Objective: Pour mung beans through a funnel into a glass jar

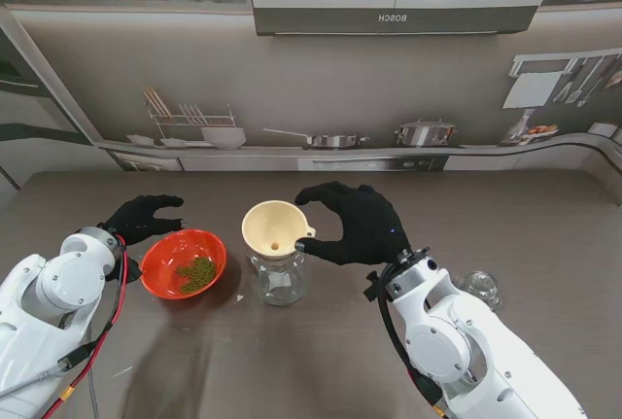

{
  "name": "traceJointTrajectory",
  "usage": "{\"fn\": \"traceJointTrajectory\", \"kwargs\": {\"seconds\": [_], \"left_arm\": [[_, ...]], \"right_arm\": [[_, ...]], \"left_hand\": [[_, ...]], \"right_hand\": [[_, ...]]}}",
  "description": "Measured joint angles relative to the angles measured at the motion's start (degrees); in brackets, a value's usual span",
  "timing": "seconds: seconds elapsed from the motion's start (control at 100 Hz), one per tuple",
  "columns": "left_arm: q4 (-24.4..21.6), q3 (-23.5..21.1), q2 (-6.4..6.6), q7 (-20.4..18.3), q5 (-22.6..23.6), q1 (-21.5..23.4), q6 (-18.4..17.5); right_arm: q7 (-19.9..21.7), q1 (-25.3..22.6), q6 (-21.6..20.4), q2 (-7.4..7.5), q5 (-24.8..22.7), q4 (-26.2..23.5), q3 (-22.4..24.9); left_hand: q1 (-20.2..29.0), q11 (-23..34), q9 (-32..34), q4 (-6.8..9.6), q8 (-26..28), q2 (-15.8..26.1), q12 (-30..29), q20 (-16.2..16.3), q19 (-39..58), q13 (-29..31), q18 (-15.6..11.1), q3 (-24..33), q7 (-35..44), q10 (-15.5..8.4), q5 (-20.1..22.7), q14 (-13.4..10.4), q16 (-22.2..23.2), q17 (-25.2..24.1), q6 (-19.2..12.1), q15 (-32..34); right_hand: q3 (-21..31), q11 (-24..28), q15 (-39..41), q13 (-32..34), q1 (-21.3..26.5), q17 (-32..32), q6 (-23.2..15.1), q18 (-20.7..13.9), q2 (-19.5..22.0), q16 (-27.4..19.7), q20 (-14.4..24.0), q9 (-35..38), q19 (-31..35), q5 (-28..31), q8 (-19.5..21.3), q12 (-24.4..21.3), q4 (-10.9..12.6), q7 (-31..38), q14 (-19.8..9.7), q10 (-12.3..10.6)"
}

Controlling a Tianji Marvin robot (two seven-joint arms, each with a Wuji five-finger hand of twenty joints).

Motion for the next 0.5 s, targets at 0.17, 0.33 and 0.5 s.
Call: {"fn": "traceJointTrajectory", "kwargs": {"seconds": [0.17, 0.33, 0.5], "left_arm": [[4.1, 1.9, 0.61, -0.6, 1.4, -2.6, -0.7], [7.6, 4.0, 0.77, -0.7, 2.4, -4.9, -0.7], [10.5, 5.9, 1.06, -2.1, 3.3, -7.2, -0.7]], "right_arm": [[0.2, 0.0, 0.1, -0.03, 0.4, 0.0, 0.0], [0.5, 0.0, 0.1, -0.05, 0.8, 0.0, 0.1], [0.8, -0.1, 0.0, -0.05, 1.0, 0.0, 0.1]], "left_hand": [[0.0, 0.0, -1.5, 0.00, -0.3, -1.8, 0.0, 0.0, 0.0, -0.6, -1.4, 2.6, -0.4, -0.8, -1.1, -1.3, 0.0, 0.0, -0.1, 0.0], [0.0, 0.0, -1.6, 0.00, -0.8, -4.2, 0.0, 0.0, 0.0, -0.6, -2.2, 4.1, -1.2, -1.3, -3.2, -1.8, 0.0, -0.1, -0.1, 0.0], [-0.1, 0.2, -2.3, 0.00, -0.9, -5.3, 0.0, 0.0, 0.0, -0.6, -3.3, 5.4, -1.2, -1.4, -3.7, -2.3, 0.0, 0.1, -0.1, 0.3]], "right_hand": [[0.0, 0.0, 0.0, 0.0, 0.0, 0.0, 0.0, 0.0, 0.0, 0.0, 0.0, 0.1, 0.0, 0.6, 0.0, 0.0, 0.0, 0.0, 0.0, 0.0], [0.6, 0.0, 0.0, 0.0, 0.0, 0.0, 0.1, 0.0, 0.0, 0.0, 0.0, 0.1, 0.0, 0.6, 0.0, 0.0, 0.0, 0.0, 0.0, 0.0], [0.7, 0.0, 0.0, 0.0, 0.0, 0.0, 0.2, 0.0, 0.0, 0.0, 0.0, 0.7, 0.0, 0.6, 0.0, 0.0, 0.0, 0.0, 0.0, 0.0]]}}
